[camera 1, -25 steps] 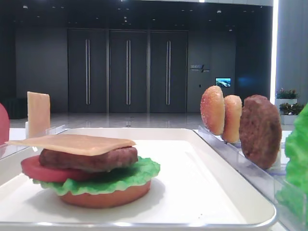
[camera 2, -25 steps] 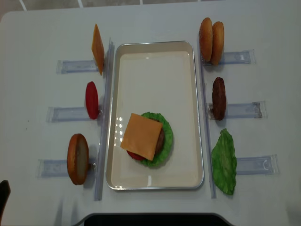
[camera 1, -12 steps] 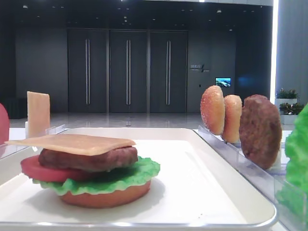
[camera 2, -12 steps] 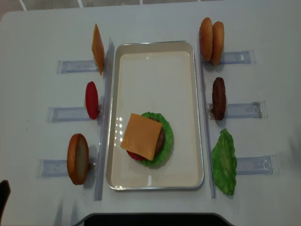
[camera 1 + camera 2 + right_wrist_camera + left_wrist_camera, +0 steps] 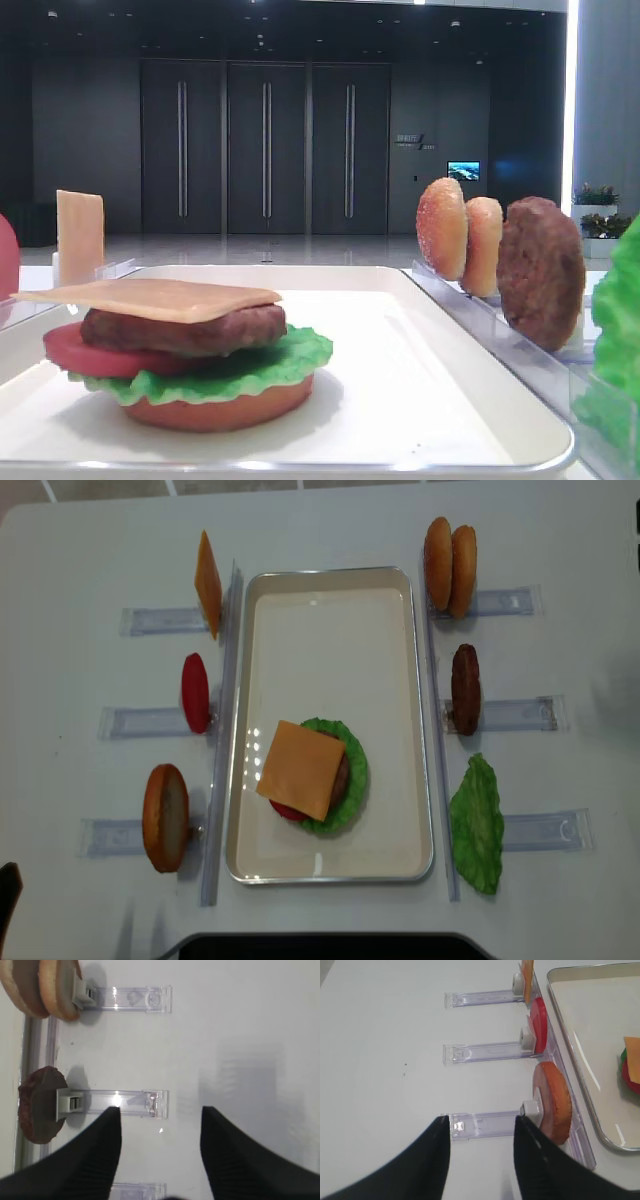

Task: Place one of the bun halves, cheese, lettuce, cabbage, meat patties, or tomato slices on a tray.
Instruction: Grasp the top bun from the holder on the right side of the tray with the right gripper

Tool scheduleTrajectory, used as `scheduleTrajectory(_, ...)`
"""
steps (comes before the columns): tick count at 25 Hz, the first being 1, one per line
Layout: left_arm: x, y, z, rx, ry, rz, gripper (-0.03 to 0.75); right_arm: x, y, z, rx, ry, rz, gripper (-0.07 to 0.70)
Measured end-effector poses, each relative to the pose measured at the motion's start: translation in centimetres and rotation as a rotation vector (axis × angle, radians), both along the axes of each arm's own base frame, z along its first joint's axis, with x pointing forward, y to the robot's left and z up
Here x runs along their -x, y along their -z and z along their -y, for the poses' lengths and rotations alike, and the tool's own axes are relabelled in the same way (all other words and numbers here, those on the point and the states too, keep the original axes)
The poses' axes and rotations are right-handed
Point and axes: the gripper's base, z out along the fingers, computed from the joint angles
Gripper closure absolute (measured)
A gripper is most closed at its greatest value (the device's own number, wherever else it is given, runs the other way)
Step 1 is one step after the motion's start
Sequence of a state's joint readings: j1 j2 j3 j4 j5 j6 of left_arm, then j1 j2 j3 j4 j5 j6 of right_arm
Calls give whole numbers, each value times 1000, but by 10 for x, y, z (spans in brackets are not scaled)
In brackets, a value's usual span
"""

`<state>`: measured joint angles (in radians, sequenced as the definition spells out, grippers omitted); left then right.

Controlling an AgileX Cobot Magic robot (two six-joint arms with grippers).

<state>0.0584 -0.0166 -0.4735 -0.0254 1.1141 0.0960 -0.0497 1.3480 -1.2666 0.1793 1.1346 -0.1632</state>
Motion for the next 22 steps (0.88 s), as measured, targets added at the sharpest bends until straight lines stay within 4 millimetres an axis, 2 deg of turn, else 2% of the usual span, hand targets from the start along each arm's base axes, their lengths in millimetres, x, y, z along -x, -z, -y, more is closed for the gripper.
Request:
scheduleTrajectory(6, 0, 0, 0, 0, 0, 0, 388, -43, 4, 2, -1, -18, -74, 282)
scheduleTrajectory(14, 0, 0, 0, 0, 0, 0, 388, -88, 1, 4, 1, -21, -47, 282)
scheduleTrajectory(18, 0, 0, 0, 0, 0, 0, 388, -99, 1, 5, 4, -23, -39, 282)
scheduleTrajectory(22, 0, 0, 0, 0, 0, 0, 388, -100, 0, 5, 5, -25, -34, 282)
